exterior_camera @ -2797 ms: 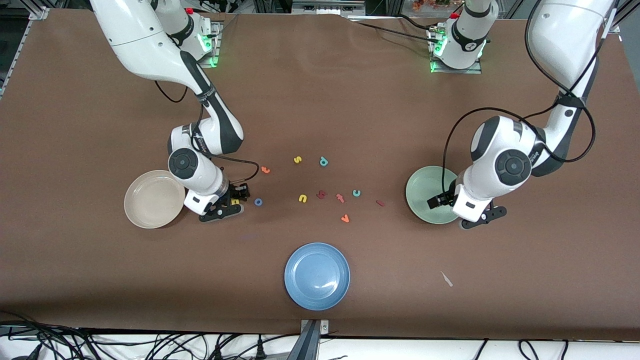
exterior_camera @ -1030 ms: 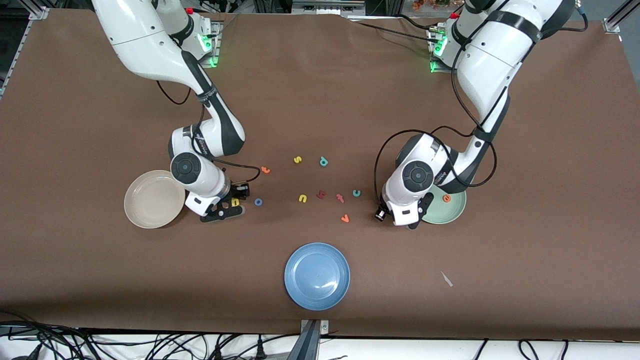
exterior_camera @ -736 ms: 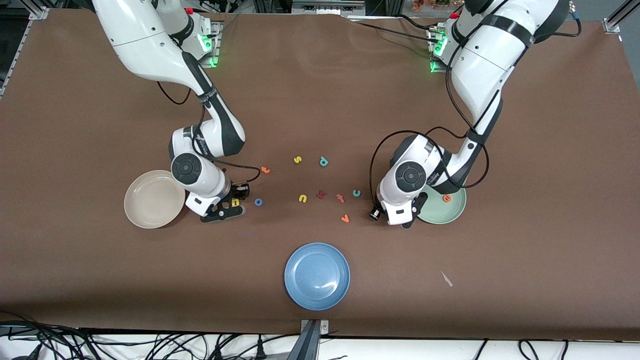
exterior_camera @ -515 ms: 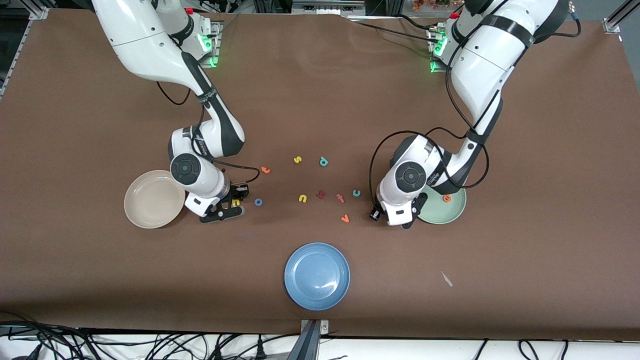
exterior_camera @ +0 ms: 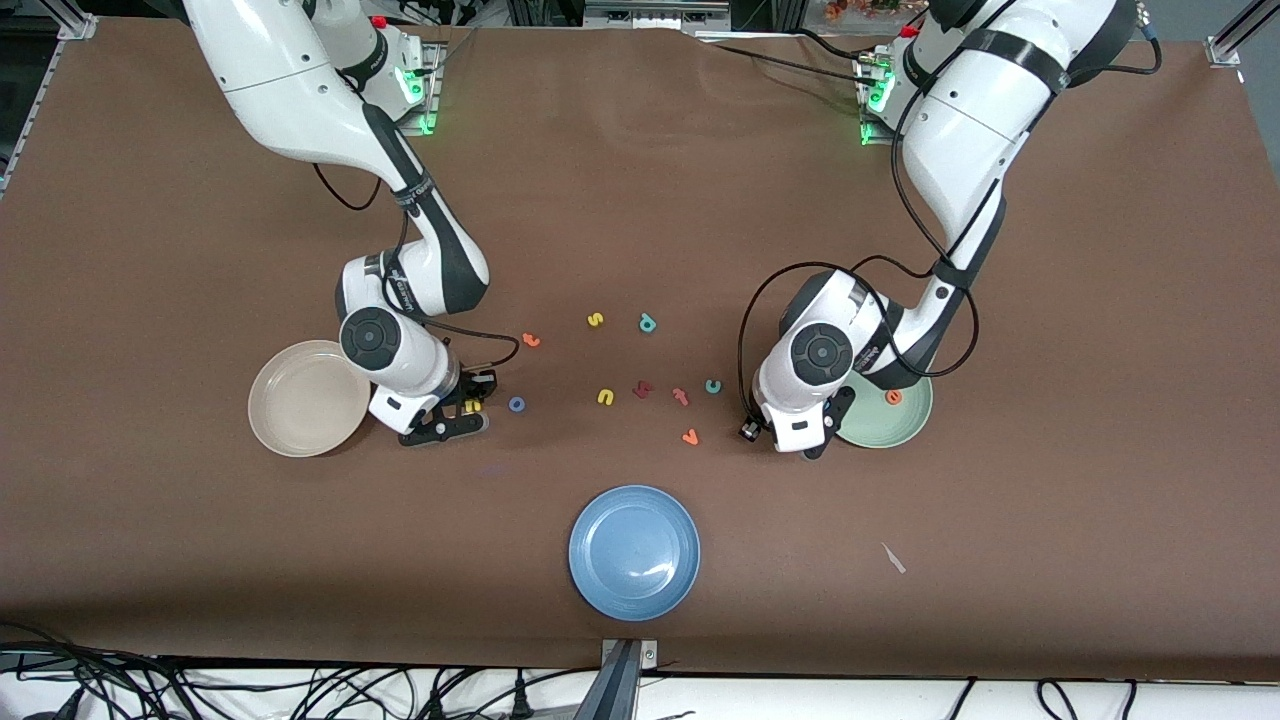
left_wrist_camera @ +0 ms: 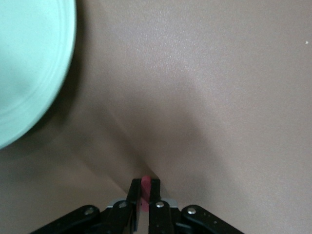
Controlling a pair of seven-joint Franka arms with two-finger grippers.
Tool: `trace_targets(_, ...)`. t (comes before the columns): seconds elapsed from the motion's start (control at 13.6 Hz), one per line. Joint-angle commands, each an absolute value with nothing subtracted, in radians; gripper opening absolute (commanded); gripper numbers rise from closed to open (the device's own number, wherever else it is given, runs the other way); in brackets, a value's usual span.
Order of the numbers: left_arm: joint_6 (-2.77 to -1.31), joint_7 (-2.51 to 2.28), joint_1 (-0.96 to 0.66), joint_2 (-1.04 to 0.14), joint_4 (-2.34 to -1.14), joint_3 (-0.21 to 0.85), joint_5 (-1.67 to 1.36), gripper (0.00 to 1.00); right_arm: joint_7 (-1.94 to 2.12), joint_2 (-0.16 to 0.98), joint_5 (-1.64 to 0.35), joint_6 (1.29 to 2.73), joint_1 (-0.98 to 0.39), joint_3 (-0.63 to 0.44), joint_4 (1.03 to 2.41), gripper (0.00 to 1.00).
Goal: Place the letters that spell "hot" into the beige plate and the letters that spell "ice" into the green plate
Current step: 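Grasp the red i with the left gripper while the right gripper lifts, then place the yellow 4 on the beige plate while the left gripper drops the i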
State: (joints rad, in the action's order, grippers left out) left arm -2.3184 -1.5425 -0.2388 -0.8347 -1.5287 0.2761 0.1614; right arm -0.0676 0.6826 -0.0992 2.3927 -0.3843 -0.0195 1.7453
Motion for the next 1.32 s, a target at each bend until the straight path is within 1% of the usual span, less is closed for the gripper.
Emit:
trace_targets(0.0, -2.307, -1.531, -0.241, -0.848, -1.511, 0.264, 0.166, 0.0, -0.061, 0.663, -0.092, 2.315, -0.379, -0.031, 1.724, 0.24)
trace_targets(0.29, -2.28, -1.457, -0.215, -0.799, -1.509, 0.271, 0.192, 0.0, -0.042, 0.562, -0.089, 2.153, -0.328, -0.037, 1.743, 0.25)
trace_targets(0.37, -2.24, -1.428, -0.203, -0.766, -1.509, 0.276, 0.19, 0.0, -0.003, 0.54, -0.087, 2.128, -0.305, -0.037, 1.752, 0.25)
trace_targets(0.52, -2.137, -1.314, -0.18, -0.694, -1.509, 0.278, 0.16, 0.0, 0.091, 0.505, -0.086, 2.125, -0.249, -0.046, 1.787, 0.25)
trace_targets(0.66, -2.022, -1.173, -0.144, -0.648, -1.511, 0.276, 0.105, 0.0, 0.222, 0.486, -0.078, 2.14, -0.201, -0.058, 1.821, 0.26)
trace_targets(0.88, -1.939, -1.016, -0.086, -0.617, -1.543, 0.276, 0.09, 0.0, 0.268, 0.437, 0.015, 2.192, -0.175, -0.078, 1.882, 0.27)
trace_targets(1.03, -1.942, -0.91, -0.04, -0.62, -1.589, 0.275, 0.104, 0.0, 0.27, 0.4, 0.037, 2.191, -0.163, -0.089, 1.92, 0.34)
trace_targets(1.18, -1.951, -0.781, -0.003, -0.626, -1.641, 0.275, 0.104, 0.0, 0.268, 0.396, 0.037, 2.184, -0.16, -0.094, 1.924, 0.47)
trace_targets(1.25, -1.979, -0.753, 0.009, -0.635, -1.67, 0.275, 0.104, 0.0, 0.268, 0.396, 0.037, 2.184, -0.161, -0.094, 1.928, 0.5)
